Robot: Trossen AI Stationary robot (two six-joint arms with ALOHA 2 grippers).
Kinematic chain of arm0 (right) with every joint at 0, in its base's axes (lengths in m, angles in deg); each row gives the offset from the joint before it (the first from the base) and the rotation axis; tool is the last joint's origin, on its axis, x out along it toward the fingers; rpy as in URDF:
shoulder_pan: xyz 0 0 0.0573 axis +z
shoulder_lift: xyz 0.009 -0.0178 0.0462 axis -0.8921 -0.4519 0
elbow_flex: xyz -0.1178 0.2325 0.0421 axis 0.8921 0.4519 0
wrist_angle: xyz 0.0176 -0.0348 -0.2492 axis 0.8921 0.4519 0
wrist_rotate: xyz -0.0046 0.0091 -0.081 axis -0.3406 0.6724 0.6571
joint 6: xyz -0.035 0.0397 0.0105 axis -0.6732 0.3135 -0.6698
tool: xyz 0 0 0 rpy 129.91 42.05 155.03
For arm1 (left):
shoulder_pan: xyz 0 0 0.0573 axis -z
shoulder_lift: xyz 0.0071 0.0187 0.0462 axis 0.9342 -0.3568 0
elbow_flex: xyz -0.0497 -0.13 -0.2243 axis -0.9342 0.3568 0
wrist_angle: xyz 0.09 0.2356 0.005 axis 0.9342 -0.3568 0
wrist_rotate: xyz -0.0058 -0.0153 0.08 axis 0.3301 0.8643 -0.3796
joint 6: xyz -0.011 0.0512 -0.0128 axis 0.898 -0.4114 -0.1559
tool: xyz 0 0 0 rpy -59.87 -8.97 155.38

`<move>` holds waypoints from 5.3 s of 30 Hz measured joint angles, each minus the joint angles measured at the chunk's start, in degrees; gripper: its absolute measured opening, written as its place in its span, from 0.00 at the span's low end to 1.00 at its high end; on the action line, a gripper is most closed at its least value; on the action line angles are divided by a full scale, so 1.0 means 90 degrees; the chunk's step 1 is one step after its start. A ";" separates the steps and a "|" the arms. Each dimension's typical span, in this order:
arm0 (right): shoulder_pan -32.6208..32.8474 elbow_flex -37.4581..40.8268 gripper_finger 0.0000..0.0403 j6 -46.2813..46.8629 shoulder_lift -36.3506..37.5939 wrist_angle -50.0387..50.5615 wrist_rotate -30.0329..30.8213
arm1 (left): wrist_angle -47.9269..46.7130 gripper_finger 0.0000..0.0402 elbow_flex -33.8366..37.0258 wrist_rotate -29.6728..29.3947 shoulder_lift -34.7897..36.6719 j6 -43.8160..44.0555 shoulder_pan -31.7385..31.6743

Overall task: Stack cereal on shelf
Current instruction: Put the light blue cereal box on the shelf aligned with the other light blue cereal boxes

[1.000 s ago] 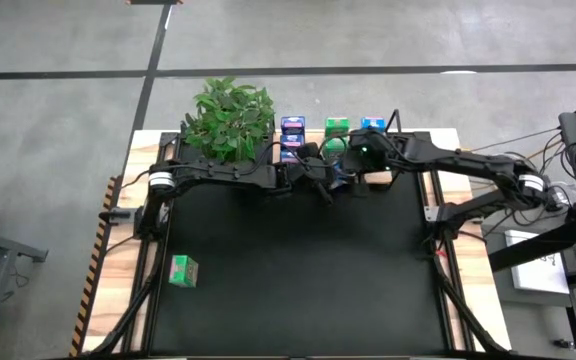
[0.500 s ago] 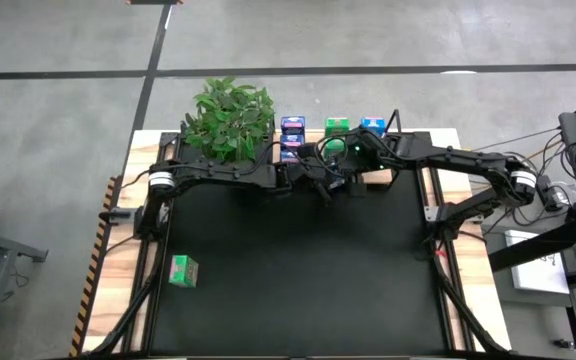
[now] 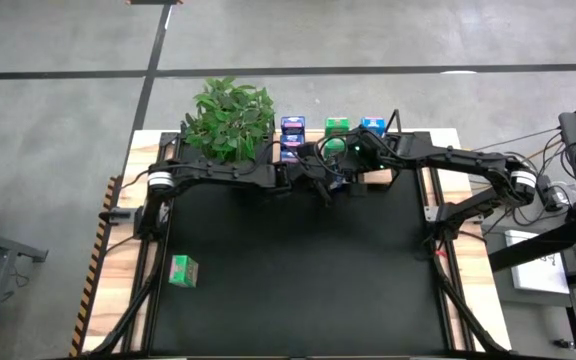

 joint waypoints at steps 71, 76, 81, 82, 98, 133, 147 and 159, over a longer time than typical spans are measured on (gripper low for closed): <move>-0.0512 -0.0152 0.53 0.1348 0.0964 0.2381 0.1619 | 0.0468 0.66 0.3917 -0.0237 0.5448 0.0884 0.2432; -0.0471 -0.0587 0.53 0.1634 0.0986 0.2601 0.1424 | 0.0334 0.66 0.3931 -0.0237 0.5450 0.0884 0.2615; -0.0397 -0.0782 0.49 0.1802 0.0993 0.2654 0.1083 | 0.0306 0.66 0.4119 -0.0242 0.5453 0.0948 0.2703; -0.0384 -0.0777 0.47 0.1815 0.0993 0.2716 0.0981 | 0.0267 0.66 0.4133 -0.0244 0.5453 0.0982 0.2708; -0.0384 0.0102 0.03 0.2077 0.0993 0.2755 0.1071 | -0.0175 0.66 0.4138 -0.0254 0.5460 0.1217 0.2718; -0.0502 -0.0410 0.03 0.1742 0.0792 0.1662 0.1005 | -0.0214 0.66 0.4211 -0.0254 0.5431 0.1268 0.2718; -0.0549 -0.0398 0.03 0.1781 0.0500 0.1719 0.1342 | -0.0235 0.66 0.4211 -0.0254 0.5431 0.1285 0.2718; -0.0554 -0.0398 0.03 0.1815 0.0501 0.1756 0.1345 | -0.0260 0.66 0.4211 -0.0254 0.5431 0.1290 0.2718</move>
